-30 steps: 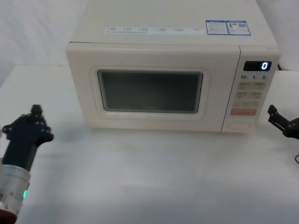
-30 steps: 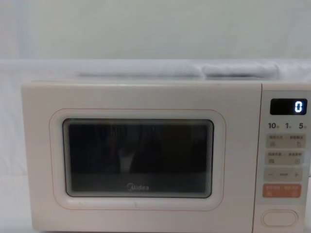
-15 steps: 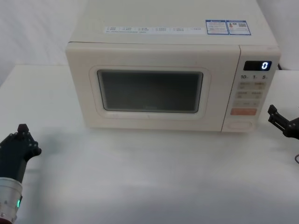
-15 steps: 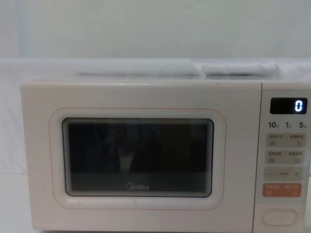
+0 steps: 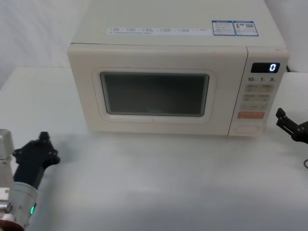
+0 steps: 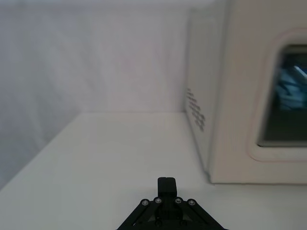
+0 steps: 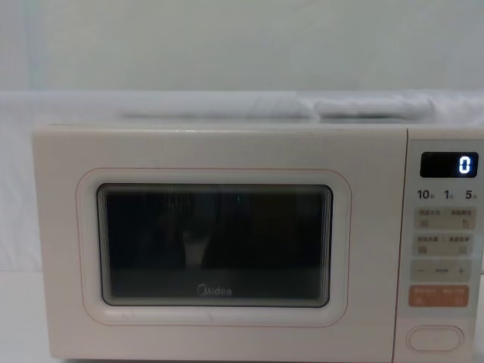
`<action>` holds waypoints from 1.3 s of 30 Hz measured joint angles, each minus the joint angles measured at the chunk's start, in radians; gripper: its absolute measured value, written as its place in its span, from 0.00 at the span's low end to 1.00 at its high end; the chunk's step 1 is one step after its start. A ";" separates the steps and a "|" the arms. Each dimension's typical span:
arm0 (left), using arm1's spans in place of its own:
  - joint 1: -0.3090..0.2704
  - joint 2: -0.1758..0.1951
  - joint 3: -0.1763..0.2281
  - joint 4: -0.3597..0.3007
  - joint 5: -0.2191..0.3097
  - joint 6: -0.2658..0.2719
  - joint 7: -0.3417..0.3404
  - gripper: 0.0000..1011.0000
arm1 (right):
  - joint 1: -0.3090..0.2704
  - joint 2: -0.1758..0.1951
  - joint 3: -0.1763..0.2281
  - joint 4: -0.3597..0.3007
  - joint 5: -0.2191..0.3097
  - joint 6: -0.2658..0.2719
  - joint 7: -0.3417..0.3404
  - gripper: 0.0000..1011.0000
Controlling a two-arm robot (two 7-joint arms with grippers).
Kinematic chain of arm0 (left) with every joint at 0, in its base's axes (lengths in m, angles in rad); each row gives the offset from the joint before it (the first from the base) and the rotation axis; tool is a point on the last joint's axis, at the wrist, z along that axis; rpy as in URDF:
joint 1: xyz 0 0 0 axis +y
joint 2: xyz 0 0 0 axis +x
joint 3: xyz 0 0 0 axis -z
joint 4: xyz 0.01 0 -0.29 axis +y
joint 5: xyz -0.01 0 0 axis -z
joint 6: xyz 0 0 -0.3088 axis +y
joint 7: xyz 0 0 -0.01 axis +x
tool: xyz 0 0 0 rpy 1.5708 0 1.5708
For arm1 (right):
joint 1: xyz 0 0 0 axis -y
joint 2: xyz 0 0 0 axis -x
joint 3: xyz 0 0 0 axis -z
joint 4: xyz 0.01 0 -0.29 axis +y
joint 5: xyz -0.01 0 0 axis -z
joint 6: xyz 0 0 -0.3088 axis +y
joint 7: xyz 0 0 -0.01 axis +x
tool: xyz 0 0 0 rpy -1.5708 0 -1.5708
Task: Press the button to open the microwave door with one hand; close the microwave door with the other hand.
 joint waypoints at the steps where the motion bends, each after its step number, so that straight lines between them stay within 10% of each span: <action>1: -0.004 0.006 0.005 0.004 0.007 0.005 -0.014 0.00 | 0.000 0.000 0.000 0.000 0.000 0.000 0.000 0.99; 39: -0.019 0.034 0.031 0.033 0.051 -0.005 -0.106 0.00 | 0.000 0.000 0.000 0.000 0.000 0.000 0.000 0.99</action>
